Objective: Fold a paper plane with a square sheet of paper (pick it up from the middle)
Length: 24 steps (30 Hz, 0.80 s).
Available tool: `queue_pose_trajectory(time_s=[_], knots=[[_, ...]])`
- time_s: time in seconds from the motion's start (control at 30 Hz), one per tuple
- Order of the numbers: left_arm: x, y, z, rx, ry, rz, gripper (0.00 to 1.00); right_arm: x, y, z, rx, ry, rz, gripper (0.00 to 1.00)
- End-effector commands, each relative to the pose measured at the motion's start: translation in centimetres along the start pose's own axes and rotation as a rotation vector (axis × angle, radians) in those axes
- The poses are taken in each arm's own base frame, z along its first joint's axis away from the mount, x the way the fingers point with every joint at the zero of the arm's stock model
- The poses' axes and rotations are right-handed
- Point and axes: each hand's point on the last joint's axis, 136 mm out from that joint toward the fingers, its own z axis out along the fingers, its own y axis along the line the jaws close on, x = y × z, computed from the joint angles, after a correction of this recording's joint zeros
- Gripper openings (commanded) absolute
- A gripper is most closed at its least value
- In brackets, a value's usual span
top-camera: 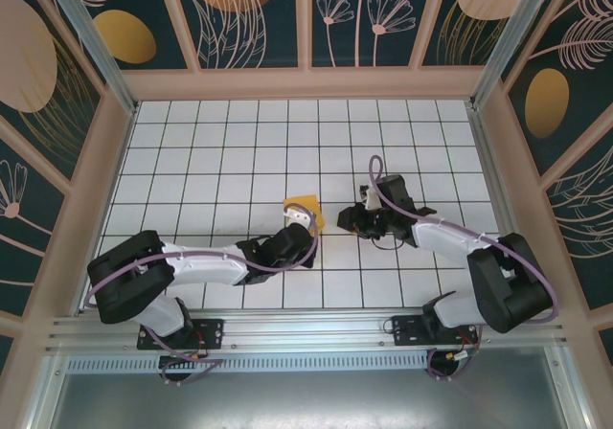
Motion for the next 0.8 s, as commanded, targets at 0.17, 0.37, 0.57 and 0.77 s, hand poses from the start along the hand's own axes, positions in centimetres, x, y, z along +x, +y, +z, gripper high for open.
queue_pose_trajectory(time_s=[0.17,0.37,0.57,0.77], knots=[[-0.3,-0.6,-0.8,0.153,-0.032,-0.154,0.0,-2.2,1.2,0.6,-0.004,-0.012,-0.085,0.21],[0.5,0.4,-0.8,0.156,-0.024,-0.187,0.0,-3.8,2.7,3.0,0.006,0.042,-0.174,0.14],[0.6,0.9,-1.1,0.151,-0.033,-0.2,0.0,-4.6,3.1,7.3,0.085,0.121,-0.262,0.11],[0.8,1.4,-1.2,0.143,-0.03,-0.209,0.0,-4.8,2.0,10.7,0.156,0.191,-0.31,0.11]])
